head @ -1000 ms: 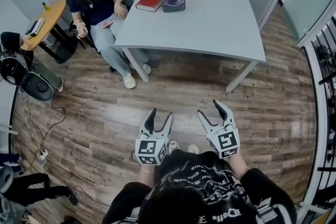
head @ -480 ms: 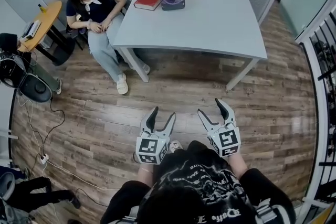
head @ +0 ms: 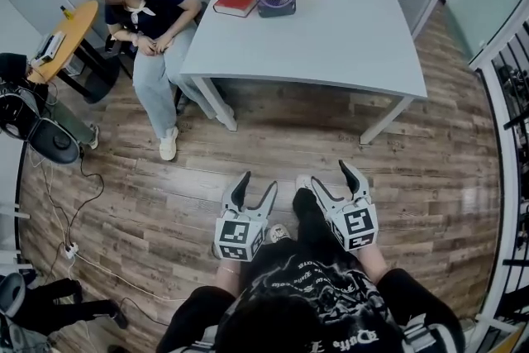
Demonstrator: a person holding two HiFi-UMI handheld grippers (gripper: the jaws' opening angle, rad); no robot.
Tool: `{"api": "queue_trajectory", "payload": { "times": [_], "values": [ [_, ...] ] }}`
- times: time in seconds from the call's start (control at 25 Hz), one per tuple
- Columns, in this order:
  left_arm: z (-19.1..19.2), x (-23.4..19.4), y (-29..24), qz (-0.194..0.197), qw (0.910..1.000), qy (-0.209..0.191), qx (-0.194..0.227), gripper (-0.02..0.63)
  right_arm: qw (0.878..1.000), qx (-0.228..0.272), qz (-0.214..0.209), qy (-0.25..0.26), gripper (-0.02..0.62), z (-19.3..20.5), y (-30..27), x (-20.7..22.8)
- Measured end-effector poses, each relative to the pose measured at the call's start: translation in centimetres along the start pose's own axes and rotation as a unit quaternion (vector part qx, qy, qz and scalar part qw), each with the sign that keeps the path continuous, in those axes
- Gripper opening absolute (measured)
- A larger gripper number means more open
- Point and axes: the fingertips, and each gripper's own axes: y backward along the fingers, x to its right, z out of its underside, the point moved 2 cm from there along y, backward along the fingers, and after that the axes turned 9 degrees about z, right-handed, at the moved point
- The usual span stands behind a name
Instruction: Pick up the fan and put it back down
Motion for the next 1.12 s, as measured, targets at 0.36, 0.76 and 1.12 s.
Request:
{"api": "queue_trajectory", "payload": {
  "times": [0.36,0.76,1.12],
  "values": [
    [-2.1,-3.4,-6.2,-0.025,0.9997,0.005,-0.007,0.276,0.999,-0.007,-0.045,0.022,0.307,-1.8,-8.2,3.0],
    [-6.1,-7.8,-14.6,-0.048,0.9986,-0.004,-0.023,0.276,0.996,-0.005,-0.080,0.033,0.307,-5.3,-17.8,7.6],
    [-8.6,-8.8,-20.3,-0.070,0.9974,-0.007,-0.016,0.276,0.994,0.003,-0.099,0.047,0.304,-7.3,-22.4,12.1]
  ]
}}
